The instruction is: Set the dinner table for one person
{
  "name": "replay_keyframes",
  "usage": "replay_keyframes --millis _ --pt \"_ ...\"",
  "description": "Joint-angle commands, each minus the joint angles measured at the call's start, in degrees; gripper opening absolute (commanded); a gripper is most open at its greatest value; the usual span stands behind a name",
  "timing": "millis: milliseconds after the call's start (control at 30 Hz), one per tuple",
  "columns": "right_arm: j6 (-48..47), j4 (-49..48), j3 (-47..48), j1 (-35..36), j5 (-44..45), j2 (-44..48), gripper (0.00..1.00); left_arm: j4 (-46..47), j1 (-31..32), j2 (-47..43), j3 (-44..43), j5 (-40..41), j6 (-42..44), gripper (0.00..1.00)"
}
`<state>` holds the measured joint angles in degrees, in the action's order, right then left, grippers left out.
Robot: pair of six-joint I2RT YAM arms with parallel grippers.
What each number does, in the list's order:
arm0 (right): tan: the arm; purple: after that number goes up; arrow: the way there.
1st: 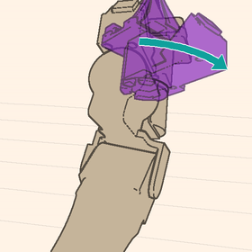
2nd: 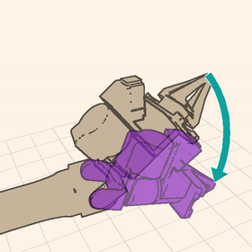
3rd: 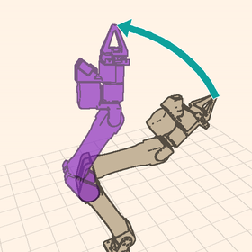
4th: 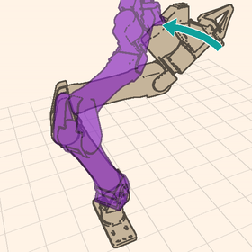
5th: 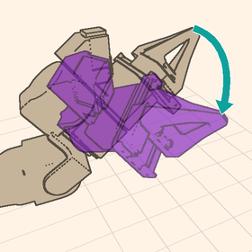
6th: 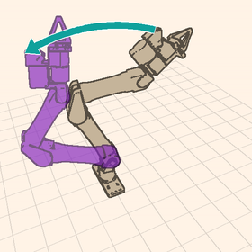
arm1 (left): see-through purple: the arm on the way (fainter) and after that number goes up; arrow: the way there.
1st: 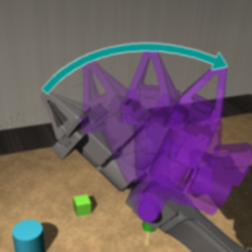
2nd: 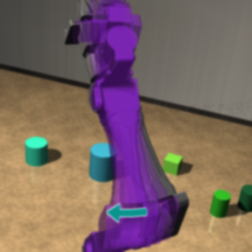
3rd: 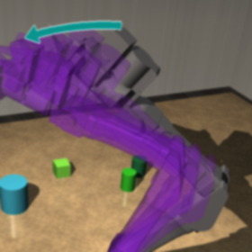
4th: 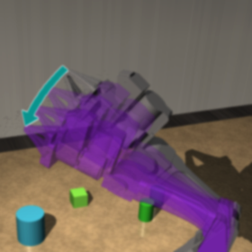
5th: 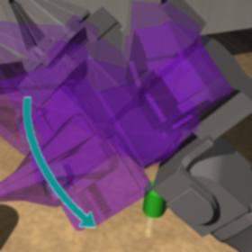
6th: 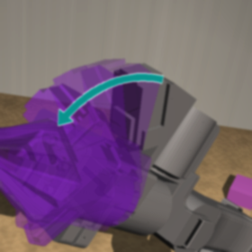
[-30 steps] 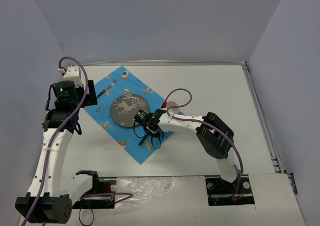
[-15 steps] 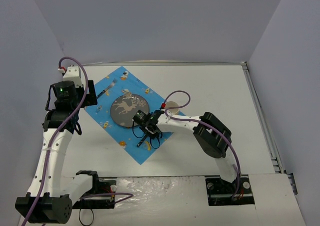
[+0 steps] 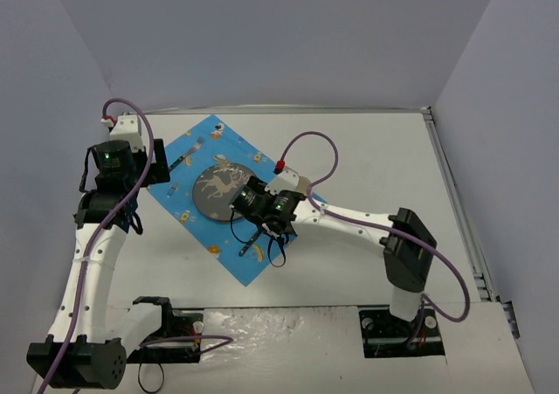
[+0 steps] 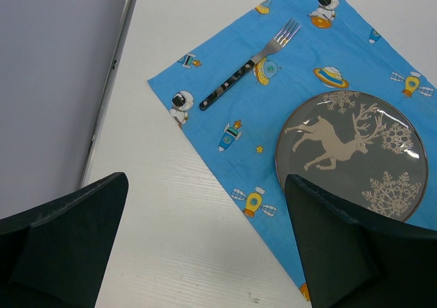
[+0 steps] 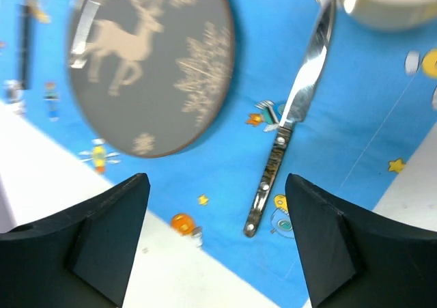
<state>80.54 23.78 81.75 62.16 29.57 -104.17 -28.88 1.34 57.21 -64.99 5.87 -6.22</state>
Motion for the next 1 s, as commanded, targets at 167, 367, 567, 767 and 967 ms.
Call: replay_keyframes --millis 167,367,567,767,967 --pt "-26.93 0.80 -5.25 -1.17 25.92 23.18 0.99 -0.61 0.06 -2.33 -4.12 -2.00 -1.94 0.97" --pt "-42.74 -5.72 -12.95 -4.56 32.27 38.73 1.00 -8.99 0.09 -5.55 -7.01 -3.21 -4.88 0.97" --pt "-60.86 -19.23 -23.00 -6.21 30.81 55.82 1.00 -15.36 0.11 -11.23 -7.90 -4.36 -4.97 0.97" --pt "-70.45 -21.93 -27.14 -6.31 31.43 67.21 1.00 -19.26 0.68 -17.81 -8.14 -3.67 -4.98 0.97" --pt "-73.84 -21.93 -31.34 -6.26 32.12 78.30 1.00 -24.03 1.68 -22.15 -9.63 -2.23 -4.14 0.97"
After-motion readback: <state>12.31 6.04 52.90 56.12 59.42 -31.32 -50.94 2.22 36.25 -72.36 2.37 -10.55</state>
